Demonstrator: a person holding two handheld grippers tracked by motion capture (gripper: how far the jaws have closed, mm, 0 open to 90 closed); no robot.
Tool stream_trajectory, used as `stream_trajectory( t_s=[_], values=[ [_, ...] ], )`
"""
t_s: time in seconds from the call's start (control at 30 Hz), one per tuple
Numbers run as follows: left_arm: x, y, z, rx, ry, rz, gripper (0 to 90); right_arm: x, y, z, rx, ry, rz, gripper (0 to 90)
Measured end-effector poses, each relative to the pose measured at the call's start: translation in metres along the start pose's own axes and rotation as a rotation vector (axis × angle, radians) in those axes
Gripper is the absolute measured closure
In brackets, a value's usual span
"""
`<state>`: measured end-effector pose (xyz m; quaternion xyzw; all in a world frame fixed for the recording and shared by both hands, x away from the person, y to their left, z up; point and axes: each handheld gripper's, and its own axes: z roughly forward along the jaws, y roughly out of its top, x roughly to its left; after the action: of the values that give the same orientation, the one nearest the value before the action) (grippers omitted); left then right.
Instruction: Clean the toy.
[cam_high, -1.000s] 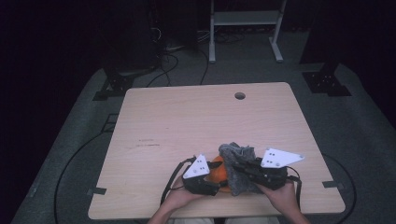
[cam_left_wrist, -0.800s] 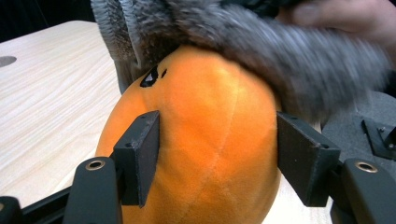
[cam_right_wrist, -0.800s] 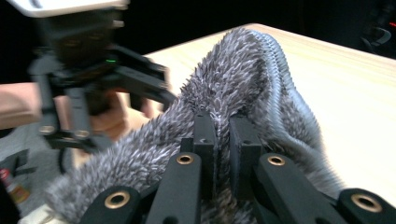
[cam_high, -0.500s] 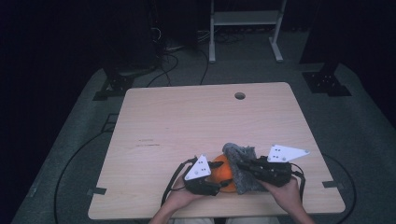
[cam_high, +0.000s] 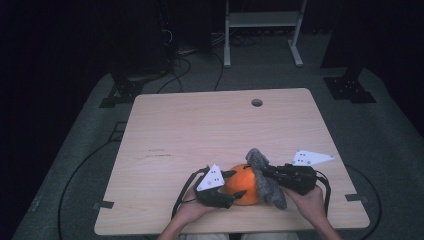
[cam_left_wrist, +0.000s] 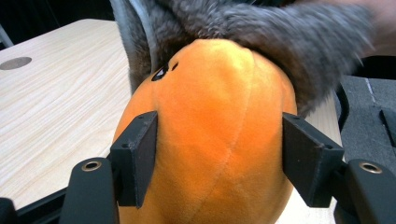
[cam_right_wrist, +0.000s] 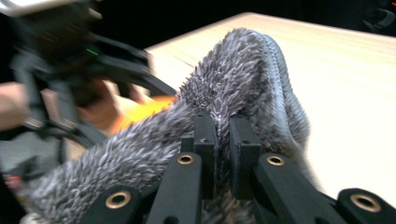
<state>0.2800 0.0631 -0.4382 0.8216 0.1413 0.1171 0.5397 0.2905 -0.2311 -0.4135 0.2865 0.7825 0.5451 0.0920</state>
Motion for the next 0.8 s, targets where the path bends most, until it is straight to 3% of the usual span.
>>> stream_trajectory(
  t_s=[0.13, 0.23, 0.3, 0.33, 0.43, 0.47, 0.53, 0.57, 0.67, 0.73, 0.8],
  values=[
    [0.002, -0.002, -0.003, 0.002, 0.011, 0.004, 37.0, 0.001, -0.002, -0.005, 0.003, 0.002, 0.007, 82.9],
    [0.005, -0.003, -0.004, -0.002, 0.027, -0.029, 38.7, 0.02, 0.008, -0.004, -0.033, 0.061, -0.053, 82.9],
    [0.005, -0.003, -0.005, 0.001, 0.028, -0.029, 38.9, 0.025, 0.011, -0.002, -0.032, 0.067, -0.072, 82.9],
    [0.008, -0.004, -0.008, 0.014, 0.028, -0.026, 39.2, 0.03, 0.012, 0.003, -0.017, 0.056, -0.105, 82.9],
    [0.012, -0.007, -0.012, 0.011, 0.031, -0.046, 39.8, 0.016, 0.004, 0.005, -0.019, 0.056, -0.035, 82.9],
    [0.012, -0.007, -0.012, 0.011, 0.031, -0.046, 39.8, 0.016, 0.004, 0.005, -0.019, 0.056, -0.035, 82.9],
    [0.016, -0.009, -0.015, 0.0, 0.029, -0.067, 39.0, 0.004, -0.002, 0.003, 0.011, 0.006, -0.01, 82.9],
    [0.015, -0.009, -0.014, -0.003, 0.025, -0.059, 37.2, 0.002, -0.004, 0.003, 0.012, 0.013, 0.0, 82.9],
    [0.014, -0.008, -0.013, -0.002, 0.033, -0.053, 33.2, 0.001, -0.006, 0.004, 0.011, 0.023, 0.01, 82.9],
    [0.014, -0.008, -0.013, -0.004, 0.041, -0.065, 34.8, 0.002, -0.005, 0.005, 0.0, 0.027, 0.017, 82.9],
    [0.017, -0.008, -0.012, -0.015, 0.053, -0.098, 38.1, 0.01, 0.0, 0.004, -0.027, 0.067, 0.007, 82.9]
  ],
)
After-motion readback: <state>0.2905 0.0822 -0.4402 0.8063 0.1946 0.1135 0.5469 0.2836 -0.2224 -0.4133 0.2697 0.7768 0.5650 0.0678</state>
